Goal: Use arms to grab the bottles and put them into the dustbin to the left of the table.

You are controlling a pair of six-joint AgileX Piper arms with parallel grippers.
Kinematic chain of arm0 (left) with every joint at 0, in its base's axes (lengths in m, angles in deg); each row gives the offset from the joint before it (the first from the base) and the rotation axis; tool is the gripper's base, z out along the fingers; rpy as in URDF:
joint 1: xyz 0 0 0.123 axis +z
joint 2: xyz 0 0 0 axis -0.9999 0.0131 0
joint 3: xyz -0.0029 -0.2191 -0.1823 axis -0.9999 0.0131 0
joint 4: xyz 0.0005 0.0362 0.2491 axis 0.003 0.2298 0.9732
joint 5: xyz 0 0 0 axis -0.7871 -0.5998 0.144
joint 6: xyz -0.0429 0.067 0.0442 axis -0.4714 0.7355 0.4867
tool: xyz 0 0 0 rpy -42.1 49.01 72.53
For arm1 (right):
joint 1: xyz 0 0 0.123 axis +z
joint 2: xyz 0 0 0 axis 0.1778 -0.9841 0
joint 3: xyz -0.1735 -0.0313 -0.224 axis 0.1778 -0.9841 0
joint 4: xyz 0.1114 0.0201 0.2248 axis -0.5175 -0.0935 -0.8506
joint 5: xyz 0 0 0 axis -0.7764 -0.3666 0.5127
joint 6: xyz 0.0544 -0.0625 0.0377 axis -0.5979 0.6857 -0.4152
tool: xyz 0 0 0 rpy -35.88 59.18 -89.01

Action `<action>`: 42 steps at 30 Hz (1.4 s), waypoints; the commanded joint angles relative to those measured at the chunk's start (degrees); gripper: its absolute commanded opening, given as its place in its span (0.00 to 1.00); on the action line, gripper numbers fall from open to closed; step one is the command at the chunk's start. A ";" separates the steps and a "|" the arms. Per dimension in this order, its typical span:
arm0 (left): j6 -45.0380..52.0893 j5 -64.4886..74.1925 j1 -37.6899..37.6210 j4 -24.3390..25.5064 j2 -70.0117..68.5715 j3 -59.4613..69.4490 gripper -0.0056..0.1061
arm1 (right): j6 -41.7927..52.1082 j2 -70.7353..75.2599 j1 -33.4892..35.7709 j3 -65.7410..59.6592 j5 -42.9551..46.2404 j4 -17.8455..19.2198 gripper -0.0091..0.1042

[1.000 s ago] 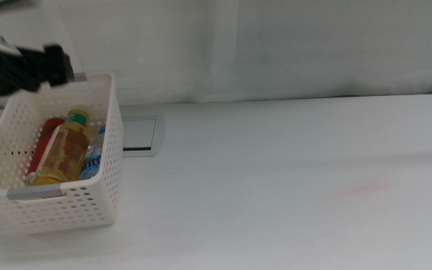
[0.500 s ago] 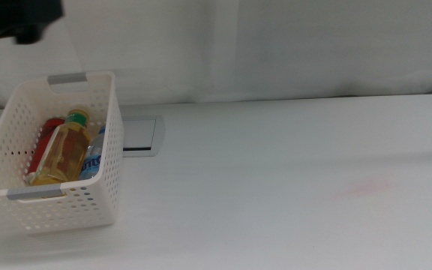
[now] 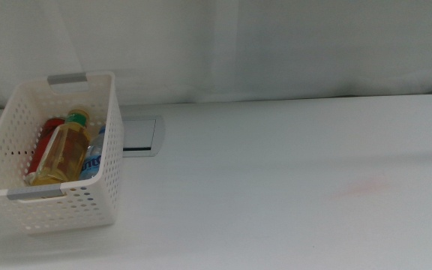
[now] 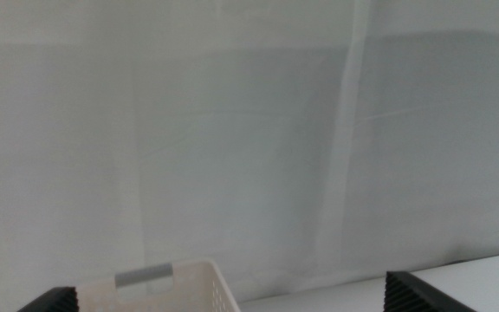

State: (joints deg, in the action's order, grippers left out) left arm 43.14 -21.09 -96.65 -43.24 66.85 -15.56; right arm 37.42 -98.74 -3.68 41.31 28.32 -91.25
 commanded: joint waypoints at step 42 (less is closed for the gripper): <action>-2.85 -16.29 -0.52 -9.45 -19.29 41.86 0.02 | 0.10 11.36 -0.33 0.37 -2.34 0.68 0.99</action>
State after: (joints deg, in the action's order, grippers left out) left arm 40.19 -37.12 -96.65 -52.27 47.95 24.03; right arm 37.15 -88.88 -3.68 41.31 27.95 -91.63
